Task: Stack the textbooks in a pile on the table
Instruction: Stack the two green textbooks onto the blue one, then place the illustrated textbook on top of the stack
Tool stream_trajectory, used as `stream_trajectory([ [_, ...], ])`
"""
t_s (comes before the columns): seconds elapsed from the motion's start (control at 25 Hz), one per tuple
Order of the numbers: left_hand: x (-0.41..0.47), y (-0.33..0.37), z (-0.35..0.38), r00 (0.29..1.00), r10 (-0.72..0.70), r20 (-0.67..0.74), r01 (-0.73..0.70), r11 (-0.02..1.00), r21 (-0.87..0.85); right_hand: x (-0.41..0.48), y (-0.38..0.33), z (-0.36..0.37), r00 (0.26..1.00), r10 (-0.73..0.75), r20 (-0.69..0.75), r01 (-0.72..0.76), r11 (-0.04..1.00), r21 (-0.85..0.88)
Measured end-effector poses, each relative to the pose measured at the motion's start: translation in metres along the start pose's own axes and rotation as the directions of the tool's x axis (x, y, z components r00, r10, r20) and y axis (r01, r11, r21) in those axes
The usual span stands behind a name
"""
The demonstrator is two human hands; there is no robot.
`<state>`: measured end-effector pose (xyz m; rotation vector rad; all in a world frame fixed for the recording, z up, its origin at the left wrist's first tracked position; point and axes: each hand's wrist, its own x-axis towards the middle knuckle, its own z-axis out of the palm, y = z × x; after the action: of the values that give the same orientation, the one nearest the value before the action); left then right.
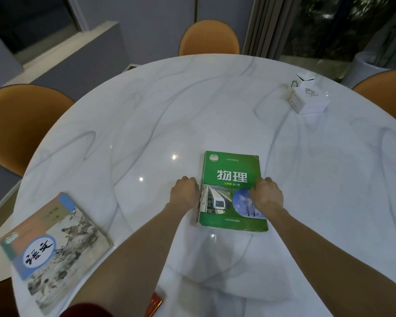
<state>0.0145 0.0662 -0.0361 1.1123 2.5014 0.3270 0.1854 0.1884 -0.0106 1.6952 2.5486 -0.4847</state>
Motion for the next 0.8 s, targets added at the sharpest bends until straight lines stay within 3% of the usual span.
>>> stream_trajectory([
  [0.16, -0.027, -0.014, -0.015, 0.996, 0.073, -0.054, -0.062, 0.983, 0.173, -0.027, -0.024, -0.009, 0.982, -0.188, -0.022, 0.185, 0.978, -0.095],
  [0.32, -0.059, -0.039, -0.027, 0.993, 0.069, -0.099, -0.043, 0.969, 0.242, -0.060, -0.056, -0.012, 0.939, -0.343, -0.011, 0.340, 0.934, -0.115],
  [0.8, -0.146, -0.161, -0.054, 0.959, -0.199, -0.200, 0.235, 0.957, 0.171, -0.127, -0.189, 0.029, 0.750, -0.652, 0.113, 0.658, 0.752, -0.030],
])
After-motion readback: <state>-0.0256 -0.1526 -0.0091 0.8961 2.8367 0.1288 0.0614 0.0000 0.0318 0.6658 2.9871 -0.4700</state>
